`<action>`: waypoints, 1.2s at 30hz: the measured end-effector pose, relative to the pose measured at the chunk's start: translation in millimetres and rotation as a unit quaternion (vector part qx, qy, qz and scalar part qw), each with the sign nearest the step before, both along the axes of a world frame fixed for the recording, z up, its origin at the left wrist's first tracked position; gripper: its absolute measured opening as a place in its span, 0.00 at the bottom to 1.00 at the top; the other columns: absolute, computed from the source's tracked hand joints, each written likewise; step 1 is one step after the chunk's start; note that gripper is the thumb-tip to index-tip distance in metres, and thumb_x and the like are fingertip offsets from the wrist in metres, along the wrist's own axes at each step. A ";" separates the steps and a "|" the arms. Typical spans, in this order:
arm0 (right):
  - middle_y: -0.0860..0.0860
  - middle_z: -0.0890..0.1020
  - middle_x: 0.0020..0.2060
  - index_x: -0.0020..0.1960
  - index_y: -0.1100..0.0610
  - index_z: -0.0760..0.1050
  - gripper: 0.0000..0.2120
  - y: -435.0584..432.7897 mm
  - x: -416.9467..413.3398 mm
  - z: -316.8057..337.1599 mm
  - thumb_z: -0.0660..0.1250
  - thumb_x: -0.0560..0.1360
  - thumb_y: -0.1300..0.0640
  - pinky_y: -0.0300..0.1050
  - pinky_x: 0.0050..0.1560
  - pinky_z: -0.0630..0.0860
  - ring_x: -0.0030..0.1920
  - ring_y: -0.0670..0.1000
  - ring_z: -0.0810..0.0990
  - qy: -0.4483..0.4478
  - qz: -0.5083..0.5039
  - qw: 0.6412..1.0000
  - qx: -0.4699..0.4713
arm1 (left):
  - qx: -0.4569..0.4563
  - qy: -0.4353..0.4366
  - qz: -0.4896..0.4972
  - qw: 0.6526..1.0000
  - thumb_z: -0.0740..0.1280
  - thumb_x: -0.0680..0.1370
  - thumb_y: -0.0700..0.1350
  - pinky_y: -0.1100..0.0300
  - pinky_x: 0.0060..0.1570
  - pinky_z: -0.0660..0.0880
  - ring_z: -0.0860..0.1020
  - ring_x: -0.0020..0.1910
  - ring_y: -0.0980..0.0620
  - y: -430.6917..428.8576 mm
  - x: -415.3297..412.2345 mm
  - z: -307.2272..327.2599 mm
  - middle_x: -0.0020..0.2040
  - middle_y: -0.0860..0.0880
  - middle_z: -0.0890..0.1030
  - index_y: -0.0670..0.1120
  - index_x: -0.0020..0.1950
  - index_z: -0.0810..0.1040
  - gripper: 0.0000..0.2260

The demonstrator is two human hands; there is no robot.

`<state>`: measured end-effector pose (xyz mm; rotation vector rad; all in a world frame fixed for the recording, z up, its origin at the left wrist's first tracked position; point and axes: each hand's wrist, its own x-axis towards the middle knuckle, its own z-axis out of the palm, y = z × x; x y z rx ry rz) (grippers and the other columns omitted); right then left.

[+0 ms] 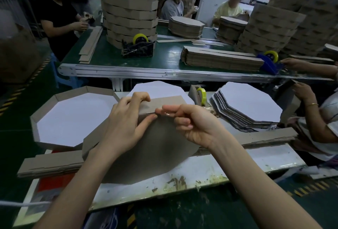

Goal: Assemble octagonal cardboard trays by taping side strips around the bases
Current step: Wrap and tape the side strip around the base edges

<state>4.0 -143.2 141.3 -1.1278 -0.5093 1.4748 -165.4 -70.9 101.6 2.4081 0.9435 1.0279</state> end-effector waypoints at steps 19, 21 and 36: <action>0.58 0.86 0.50 0.34 0.58 0.84 0.21 -0.1 8.4 -9.5 0.54 0.70 0.68 0.33 0.20 0.54 0.19 0.43 0.57 -0.179 0.042 0.982 -0.049 | 0.036 0.139 -0.039 0.989 0.55 0.79 0.54 0.49 0.58 0.67 0.69 0.60 0.45 2.4 -3.2 5.3 0.64 0.49 0.73 0.57 0.70 0.73 0.21; 0.58 0.87 0.45 0.29 0.58 0.82 0.21 0.9 9.7 -4.7 0.54 0.69 0.68 0.33 0.21 0.54 0.19 0.44 0.56 -0.225 0.049 0.972 -0.047 | 0.039 0.142 -0.038 0.988 0.55 0.79 0.54 0.49 0.58 0.67 0.68 0.60 0.45 0.7 -3.9 4.8 0.63 0.49 0.73 0.56 0.71 0.73 0.21; 0.49 0.77 0.32 0.42 0.57 0.76 0.02 -3.6 29.7 -8.7 0.66 0.73 0.63 0.38 0.33 0.67 0.30 0.46 0.71 -0.614 -0.048 0.752 0.235 | 0.022 0.119 -0.033 0.992 0.57 0.79 0.54 0.50 0.59 0.65 0.69 0.61 0.45 4.4 1.4 5.5 0.63 0.48 0.75 0.57 0.68 0.76 0.19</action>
